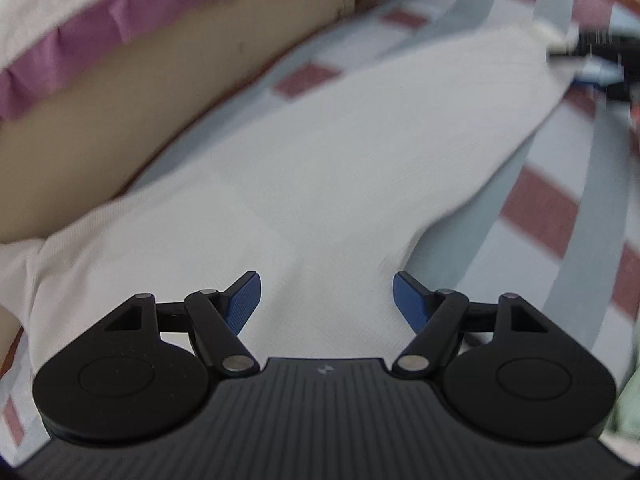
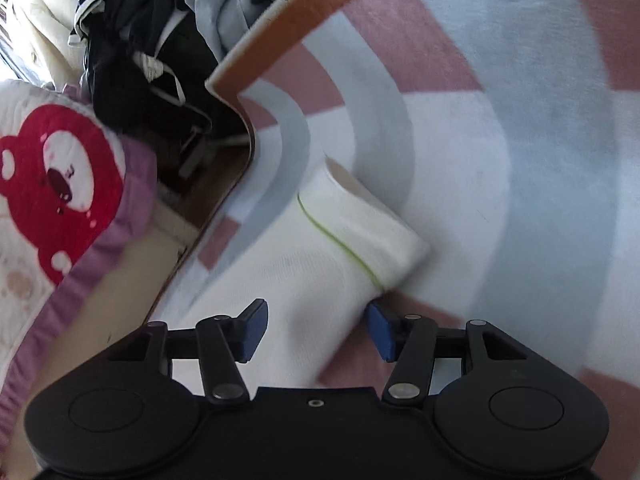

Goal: Fold clothes

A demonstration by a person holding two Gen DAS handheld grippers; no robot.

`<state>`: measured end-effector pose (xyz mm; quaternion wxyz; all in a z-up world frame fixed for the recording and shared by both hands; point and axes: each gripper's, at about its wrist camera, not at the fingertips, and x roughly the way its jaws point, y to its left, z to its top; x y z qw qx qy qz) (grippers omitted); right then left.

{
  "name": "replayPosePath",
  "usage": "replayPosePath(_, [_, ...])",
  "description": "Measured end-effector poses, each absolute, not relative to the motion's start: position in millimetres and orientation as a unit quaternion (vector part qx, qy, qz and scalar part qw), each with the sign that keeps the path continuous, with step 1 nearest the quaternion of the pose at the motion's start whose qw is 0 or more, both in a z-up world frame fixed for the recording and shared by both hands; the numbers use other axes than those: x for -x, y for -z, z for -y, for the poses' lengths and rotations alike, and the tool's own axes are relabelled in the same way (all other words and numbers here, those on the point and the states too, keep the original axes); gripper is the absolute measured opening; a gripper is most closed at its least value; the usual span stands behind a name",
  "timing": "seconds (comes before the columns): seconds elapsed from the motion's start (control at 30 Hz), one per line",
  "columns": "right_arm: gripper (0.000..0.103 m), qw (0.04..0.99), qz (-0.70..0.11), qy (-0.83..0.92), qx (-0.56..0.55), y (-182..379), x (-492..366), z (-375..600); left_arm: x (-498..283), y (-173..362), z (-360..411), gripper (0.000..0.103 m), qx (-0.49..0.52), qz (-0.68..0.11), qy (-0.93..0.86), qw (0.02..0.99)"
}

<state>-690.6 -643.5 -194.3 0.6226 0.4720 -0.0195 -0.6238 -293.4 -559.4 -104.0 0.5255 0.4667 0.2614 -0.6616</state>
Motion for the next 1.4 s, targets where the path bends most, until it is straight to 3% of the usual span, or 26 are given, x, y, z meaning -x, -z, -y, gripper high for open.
replayPosePath(0.1, [0.057,0.636,0.009,0.628,-0.449,196,682,664,265,96,557,0.070,-0.471,-0.263,0.656,0.528])
replayPosePath(0.13, [0.047,0.645,-0.005,0.622,-0.444,196,676,673,253,91,555,0.070,-0.467,-0.265,0.654,0.534])
replayPosePath(0.17, [0.013,0.654,-0.018,0.616,-0.439,197,670,682,240,86,553,0.070,-0.460,-0.272,0.651,0.539])
replayPosePath(0.5, [0.014,0.781,-0.040,0.550,-0.293,69,561,665,141,71,547,0.070,-0.392,-0.330,0.631,0.582])
replayPosePath(0.67, [0.013,0.870,-0.031,0.436,-0.230,13,465,625,104,46,545,0.070,-0.296,-0.384,0.622,0.615])
replayPosePath(0.8, [0.013,0.914,-0.051,0.344,-0.211,20,374,580,79,45,537,0.070,-0.268,-0.405,0.595,0.641])
replayPosePath(0.97, [0.013,0.923,-0.149,0.290,-0.204,87,281,533,28,51,523,0.070,-0.155,-0.499,0.557,0.645])
replayPosePath(1.03, [0.014,0.917,-0.195,0.278,-0.209,116,259,519,20,54,523,0.070,-0.144,-0.505,0.547,0.652])
replayPosePath(1.2, [0.036,0.899,-0.303,0.201,-0.245,154,252,514,26,62,523,0.070,-0.174,-0.524,0.556,0.621])
replayPosePath(1.23, [0.038,0.901,-0.303,0.188,-0.247,152,265,514,28,63,521,0.070,-0.183,-0.526,0.559,0.615])
replayPosePath(1.3, [0.067,0.909,-0.285,0.185,-0.243,141,303,515,33,65,518,0.071,-0.202,-0.527,0.564,0.603])
replayPosePath(1.4, [0.069,0.913,-0.269,0.211,-0.221,129,368,523,38,70,516,0.072,-0.230,-0.529,0.561,0.594])
